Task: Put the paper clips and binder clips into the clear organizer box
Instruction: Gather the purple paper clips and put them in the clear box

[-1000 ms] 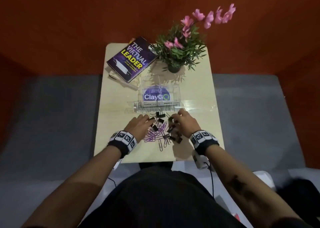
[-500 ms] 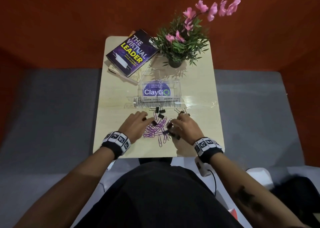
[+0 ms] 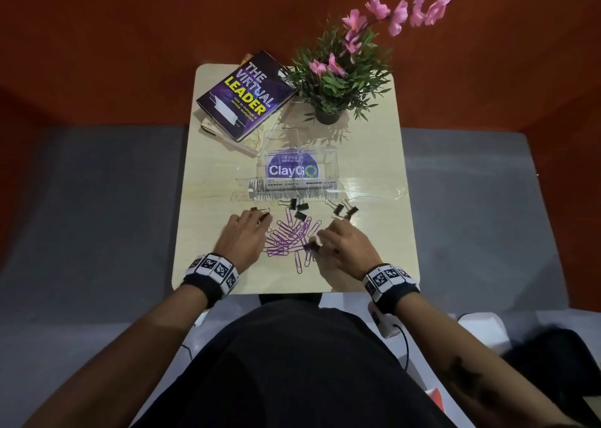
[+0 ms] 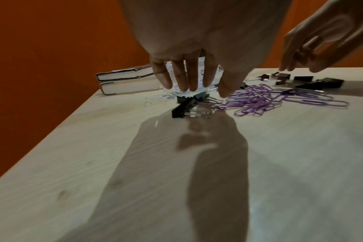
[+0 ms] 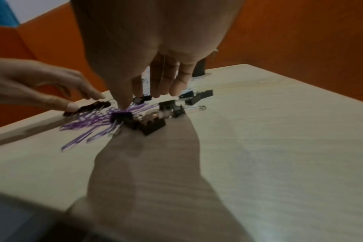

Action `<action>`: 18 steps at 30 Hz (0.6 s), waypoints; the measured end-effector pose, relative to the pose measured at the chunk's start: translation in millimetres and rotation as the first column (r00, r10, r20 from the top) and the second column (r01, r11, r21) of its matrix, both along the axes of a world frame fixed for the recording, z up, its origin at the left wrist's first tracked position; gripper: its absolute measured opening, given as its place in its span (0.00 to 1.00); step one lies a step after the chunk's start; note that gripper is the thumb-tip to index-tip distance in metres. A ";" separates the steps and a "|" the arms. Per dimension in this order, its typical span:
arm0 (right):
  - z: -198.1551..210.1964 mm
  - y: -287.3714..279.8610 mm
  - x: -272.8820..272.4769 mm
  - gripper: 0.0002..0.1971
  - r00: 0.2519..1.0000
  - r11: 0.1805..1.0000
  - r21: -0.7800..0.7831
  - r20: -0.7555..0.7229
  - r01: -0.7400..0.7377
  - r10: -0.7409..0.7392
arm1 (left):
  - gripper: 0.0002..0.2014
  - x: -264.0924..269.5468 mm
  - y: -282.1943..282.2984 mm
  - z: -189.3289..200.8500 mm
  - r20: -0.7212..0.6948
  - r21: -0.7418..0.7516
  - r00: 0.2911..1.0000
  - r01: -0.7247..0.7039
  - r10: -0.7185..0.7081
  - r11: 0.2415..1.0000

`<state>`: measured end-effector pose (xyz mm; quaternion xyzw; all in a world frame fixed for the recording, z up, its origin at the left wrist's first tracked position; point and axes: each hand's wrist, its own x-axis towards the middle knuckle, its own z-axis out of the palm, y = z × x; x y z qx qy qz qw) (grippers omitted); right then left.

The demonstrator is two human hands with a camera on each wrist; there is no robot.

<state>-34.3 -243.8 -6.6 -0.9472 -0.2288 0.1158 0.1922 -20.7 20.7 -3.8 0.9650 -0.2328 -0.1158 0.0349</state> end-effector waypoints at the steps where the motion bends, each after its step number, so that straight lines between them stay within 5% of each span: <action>1: -0.1 3.9 -4.1 0.11 0.999 0.999 -0.002 -0.005 -0.042 0.042 | 0.24 -4.3 -2.4 -1.6 -0.008 -0.006 0.999 0.034 -0.034 0.999; 4: -2.6 5.1 -9.2 0.13 0.997 0.997 -0.032 -0.030 -0.073 0.072 | 0.26 -16.3 -8.7 -6.4 -0.031 -0.011 0.990 0.139 -0.139 0.990; 11: -0.1 -14.6 -1.6 0.13 0.998 0.999 -0.037 -0.040 0.039 -0.041 | 0.24 -27.8 -16.1 -7.3 -0.059 0.030 0.989 0.138 -0.136 0.990; 14: -0.3 -17.7 1.2 0.16 0.996 0.995 -0.034 0.004 0.093 -0.093 | 0.22 -31.1 -21.9 -8.6 -0.075 0.014 0.995 0.063 -0.061 0.998; 18: -3.8 6.6 8.3 0.12 0.995 0.990 -0.093 0.004 0.104 -0.104 | 0.35 -29.2 -29.2 -10.9 -0.156 -0.043 0.987 -0.049 0.041 0.998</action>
